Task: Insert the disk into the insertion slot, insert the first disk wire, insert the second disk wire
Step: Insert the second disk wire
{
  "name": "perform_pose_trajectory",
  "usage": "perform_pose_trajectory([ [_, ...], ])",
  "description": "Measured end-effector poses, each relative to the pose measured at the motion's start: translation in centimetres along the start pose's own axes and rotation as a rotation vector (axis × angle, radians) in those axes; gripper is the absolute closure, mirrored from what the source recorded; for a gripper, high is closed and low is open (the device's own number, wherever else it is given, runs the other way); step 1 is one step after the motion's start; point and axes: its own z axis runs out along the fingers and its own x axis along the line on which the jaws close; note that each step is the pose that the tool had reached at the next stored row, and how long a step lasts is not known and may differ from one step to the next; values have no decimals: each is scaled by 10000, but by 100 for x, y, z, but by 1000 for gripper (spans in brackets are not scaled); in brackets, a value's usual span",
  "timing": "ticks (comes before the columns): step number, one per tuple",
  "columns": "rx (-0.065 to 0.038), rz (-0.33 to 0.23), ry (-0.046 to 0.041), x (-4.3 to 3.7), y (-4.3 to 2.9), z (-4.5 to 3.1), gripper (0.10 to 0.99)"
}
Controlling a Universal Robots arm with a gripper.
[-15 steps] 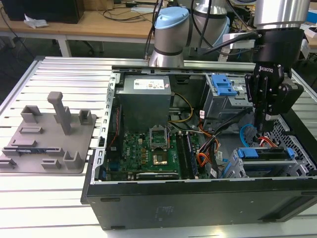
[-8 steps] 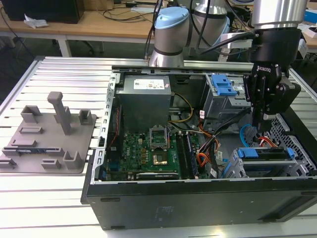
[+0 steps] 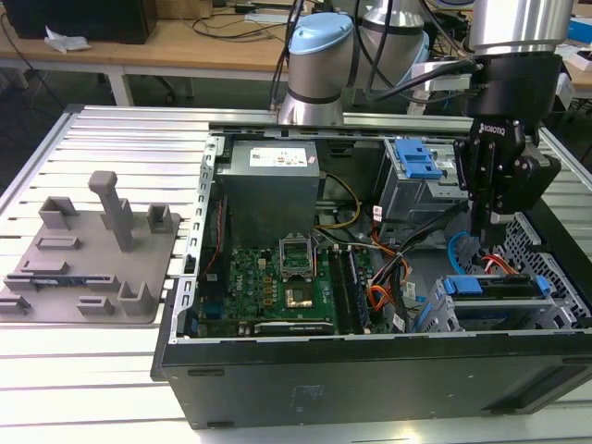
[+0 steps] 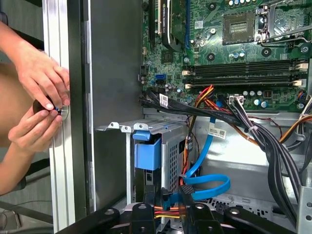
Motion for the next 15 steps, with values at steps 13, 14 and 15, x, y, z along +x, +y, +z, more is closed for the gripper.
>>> perform_pose_trajectory([
  [13, 152, 121, -581, 84, -20, 49, 925],
  [14, 160, 129, -635, 95, -20, 54, 925],
  [15, 167, 140, -711, 110, -20, 61, 925],
])
